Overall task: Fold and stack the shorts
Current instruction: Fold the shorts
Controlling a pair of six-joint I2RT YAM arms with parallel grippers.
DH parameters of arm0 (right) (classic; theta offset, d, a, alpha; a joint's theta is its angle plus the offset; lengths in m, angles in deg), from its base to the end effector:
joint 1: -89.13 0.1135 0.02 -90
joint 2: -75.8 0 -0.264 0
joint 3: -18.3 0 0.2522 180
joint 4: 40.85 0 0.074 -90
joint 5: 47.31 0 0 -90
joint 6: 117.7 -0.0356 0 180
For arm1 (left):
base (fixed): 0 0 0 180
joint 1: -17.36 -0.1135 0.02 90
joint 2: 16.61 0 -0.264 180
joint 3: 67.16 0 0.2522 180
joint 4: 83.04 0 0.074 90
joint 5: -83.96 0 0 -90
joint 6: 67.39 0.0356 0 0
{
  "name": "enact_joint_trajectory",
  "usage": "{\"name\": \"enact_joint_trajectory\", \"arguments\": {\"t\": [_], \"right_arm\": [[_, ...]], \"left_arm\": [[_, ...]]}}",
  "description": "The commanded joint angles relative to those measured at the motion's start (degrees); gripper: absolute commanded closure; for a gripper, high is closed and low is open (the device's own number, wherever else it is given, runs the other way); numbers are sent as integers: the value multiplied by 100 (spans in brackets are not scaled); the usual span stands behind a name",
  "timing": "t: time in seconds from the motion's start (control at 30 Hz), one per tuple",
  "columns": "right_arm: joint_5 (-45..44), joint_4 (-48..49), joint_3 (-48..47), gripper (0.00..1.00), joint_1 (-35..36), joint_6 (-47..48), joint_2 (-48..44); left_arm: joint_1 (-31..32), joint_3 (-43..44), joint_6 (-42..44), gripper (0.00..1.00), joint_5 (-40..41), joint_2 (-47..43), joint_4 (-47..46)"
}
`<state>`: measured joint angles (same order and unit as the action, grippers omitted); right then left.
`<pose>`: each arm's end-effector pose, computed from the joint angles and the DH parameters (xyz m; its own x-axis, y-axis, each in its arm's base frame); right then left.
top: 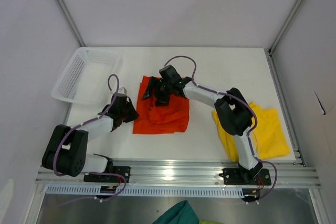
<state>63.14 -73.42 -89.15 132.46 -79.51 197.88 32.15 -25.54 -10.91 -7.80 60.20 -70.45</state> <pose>0.3386 0.3365 0.1947 -0.9710 0.0964 -0.2186 -0.0848 0.7164 0.6925 0.2313 -0.0622 0.1440 -0.7489 -0.3732 -0.5477 -0.1661 0.9057 -0.3900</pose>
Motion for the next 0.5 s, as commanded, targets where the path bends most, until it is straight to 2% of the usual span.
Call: {"name": "enact_joint_trajectory", "arguments": {"t": [0.0,0.03,0.2,0.3,0.37,0.47], "right_arm": [[539,1396,-106,16,123,-303,-237],[531,1441,-80,12,132,-286,-272],[644,2432,430,9,105,-224,-527],[575,2444,615,10,70,-137,-624],[434,2513,799,11,0,-40,-800],[408,3022,1291,14,-166,-154,-1019]], "left_arm": [[68,62,12,77,-35,-35,73],[68,53,21,77,-44,-35,73],[60,71,-40,78,-96,-70,256],[59,-26,-146,77,-88,-526,328],[51,-114,-216,76,122,-1149,599],[-54,-9,-225,73,386,-1860,1055]]}}
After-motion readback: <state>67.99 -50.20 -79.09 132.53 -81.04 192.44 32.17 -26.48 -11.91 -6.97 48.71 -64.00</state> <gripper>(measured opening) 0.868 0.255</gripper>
